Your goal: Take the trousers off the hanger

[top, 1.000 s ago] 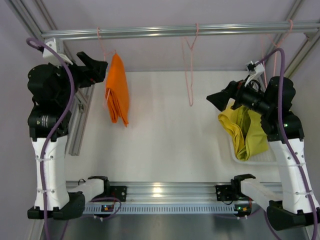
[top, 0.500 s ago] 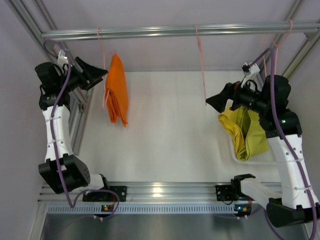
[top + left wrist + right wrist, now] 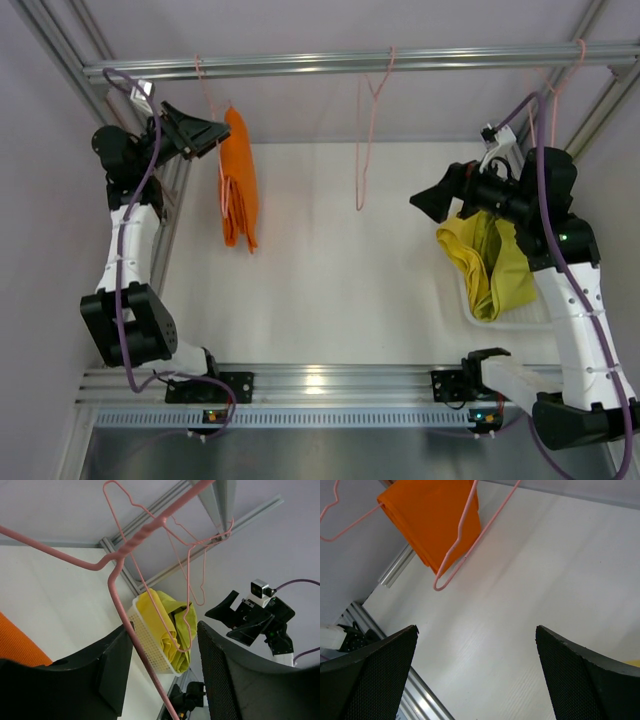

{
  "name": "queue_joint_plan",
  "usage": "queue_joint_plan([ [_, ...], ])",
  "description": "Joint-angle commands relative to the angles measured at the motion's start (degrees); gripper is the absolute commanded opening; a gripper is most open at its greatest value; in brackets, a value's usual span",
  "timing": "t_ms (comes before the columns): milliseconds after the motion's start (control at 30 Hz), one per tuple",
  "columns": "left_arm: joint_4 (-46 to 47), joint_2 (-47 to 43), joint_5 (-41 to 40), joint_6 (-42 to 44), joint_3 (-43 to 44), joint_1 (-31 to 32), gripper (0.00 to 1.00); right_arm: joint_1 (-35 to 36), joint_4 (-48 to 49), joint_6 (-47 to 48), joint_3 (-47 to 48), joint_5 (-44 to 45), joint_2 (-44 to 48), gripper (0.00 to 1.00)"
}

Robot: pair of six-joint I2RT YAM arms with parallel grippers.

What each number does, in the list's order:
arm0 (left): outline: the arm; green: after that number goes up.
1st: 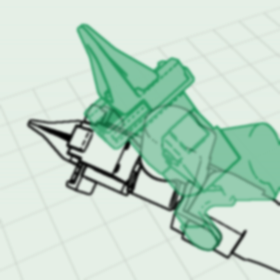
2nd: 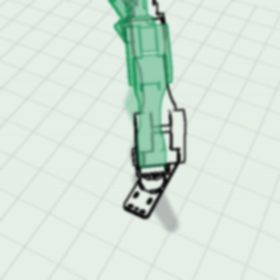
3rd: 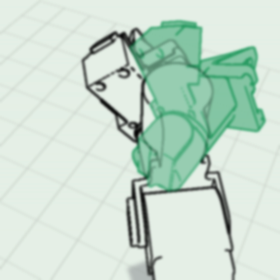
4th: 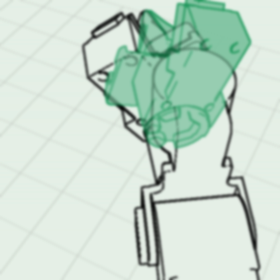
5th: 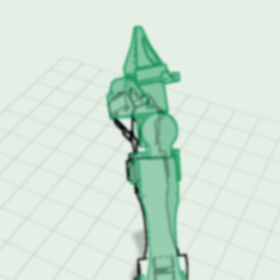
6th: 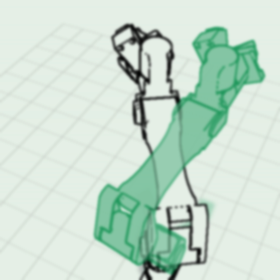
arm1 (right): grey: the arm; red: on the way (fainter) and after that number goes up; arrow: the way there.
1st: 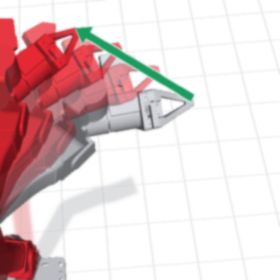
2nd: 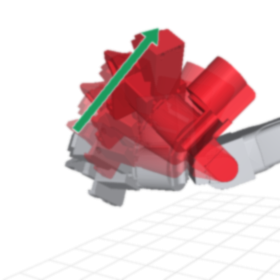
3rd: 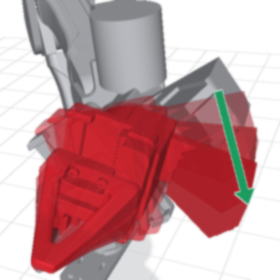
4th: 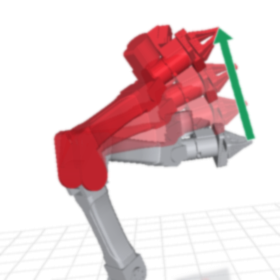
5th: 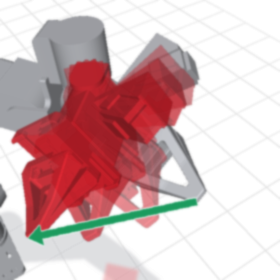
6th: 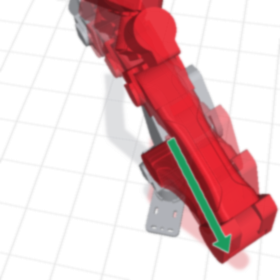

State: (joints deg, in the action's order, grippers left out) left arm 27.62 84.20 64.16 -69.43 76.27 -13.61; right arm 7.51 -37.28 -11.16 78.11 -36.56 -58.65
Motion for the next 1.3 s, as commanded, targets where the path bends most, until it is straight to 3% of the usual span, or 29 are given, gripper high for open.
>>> queue_joint_plan([
  [0, 11.5, 1.5, 0.5, -5.7, -0.1, 1.1, 0.58, 0.5, 1.8, -0.4, 1.7, -0.9, -0.3, 1.0],
  [200, 18.0, 3.9, -1.0, -10.9, -0.2, 1.1, 0.39, 0.6, 1.9, -0.5, 1.7, -1.0, -0.5, 0.99],
  [367, 22.2, 6.1, -2.1, -14.2, 0.2, 1.8, 0.33, 0.5, 2.2, -0.6, 1.7, -1.2, -0.7, 0.99],
  [500, 22.3, 6.6, -2.7, -14.2, 1.2, 2.4, 0.12, 0.5, 2.0, -0.3, 1.4, -1.1, -0.4, 1.0],
  [633, 21.3, 5.7, -3.7, -14.3, 4.5, 3.6, 0.0, 0.5, 2.7, -0.5, 0.8, -1.7, 0.3, 1.0],
  [867, 10.7, 0.8, -7.3, -7.7, 12.3, 6.3, 0.0, 0.6, 3.4, 0.0, 0.5, -2.2, 1.3, 1.0],
  [967, 10.7, -0.3, -8.0, -9.7, 14.3, 7.8, 0.0, 0.5, 3.7, -0.1, 0.4, -3.2, 1.4, 0.99],
  [1267, 9.7, -8.1, -8.7, -12.7, 5.7, 8.4, 0.0, 0.5, 3.9, 1.0, 0.0, -4.1, 2.3, 0.99],
])
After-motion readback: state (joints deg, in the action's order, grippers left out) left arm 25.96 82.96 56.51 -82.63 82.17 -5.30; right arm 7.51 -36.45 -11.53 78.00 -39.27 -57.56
